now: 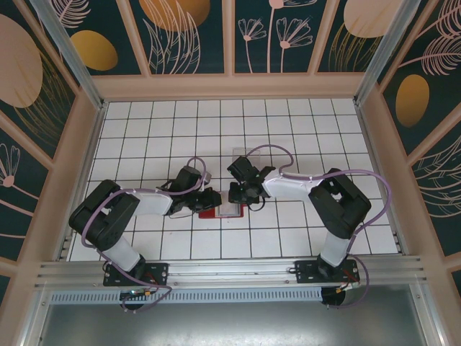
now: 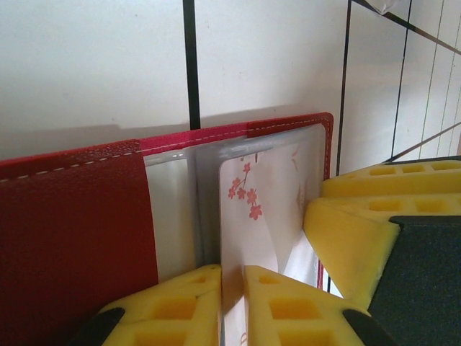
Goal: Take the credit cards out of the card holder
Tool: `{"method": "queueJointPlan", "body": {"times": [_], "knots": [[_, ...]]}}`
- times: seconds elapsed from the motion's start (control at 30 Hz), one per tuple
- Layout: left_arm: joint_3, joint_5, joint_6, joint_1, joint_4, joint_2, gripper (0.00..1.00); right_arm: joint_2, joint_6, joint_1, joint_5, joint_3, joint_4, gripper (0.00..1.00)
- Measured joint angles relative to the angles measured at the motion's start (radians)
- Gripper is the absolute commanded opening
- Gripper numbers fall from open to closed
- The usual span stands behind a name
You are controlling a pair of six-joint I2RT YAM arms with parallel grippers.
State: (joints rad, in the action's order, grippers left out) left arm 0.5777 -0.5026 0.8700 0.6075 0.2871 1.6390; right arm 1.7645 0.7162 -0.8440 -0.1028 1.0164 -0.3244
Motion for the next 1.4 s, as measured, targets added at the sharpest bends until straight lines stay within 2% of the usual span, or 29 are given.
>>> {"method": "queueJointPlan", "body": {"times": [0.2,0.33,0.7,0.9,1.4], "knots": [[0.000,-0.002,-0.001,-0.002,-0.002,-0.001,0.11,0.000,0.006,-0.001,0.000,0.000,0.001,0.34],[0.000,-0.002,-0.005,-0.010,-0.014,-0.011,0.11,0.000,0.008,-0.003,0.001,0.002,0.003,0.36],[0.000,0.013,-0.039,-0.032,-0.066,-0.038,0.09,0.000,0.023,-0.005,0.008,0.003,0.003,0.36],[0.000,0.014,-0.051,-0.036,-0.079,-0.044,0.09,0.000,0.023,-0.005,0.014,0.003,-0.002,0.32],[0.002,0.011,-0.057,-0.039,-0.082,-0.044,0.10,0.019,0.022,-0.009,0.031,0.033,-0.043,0.33]]}}
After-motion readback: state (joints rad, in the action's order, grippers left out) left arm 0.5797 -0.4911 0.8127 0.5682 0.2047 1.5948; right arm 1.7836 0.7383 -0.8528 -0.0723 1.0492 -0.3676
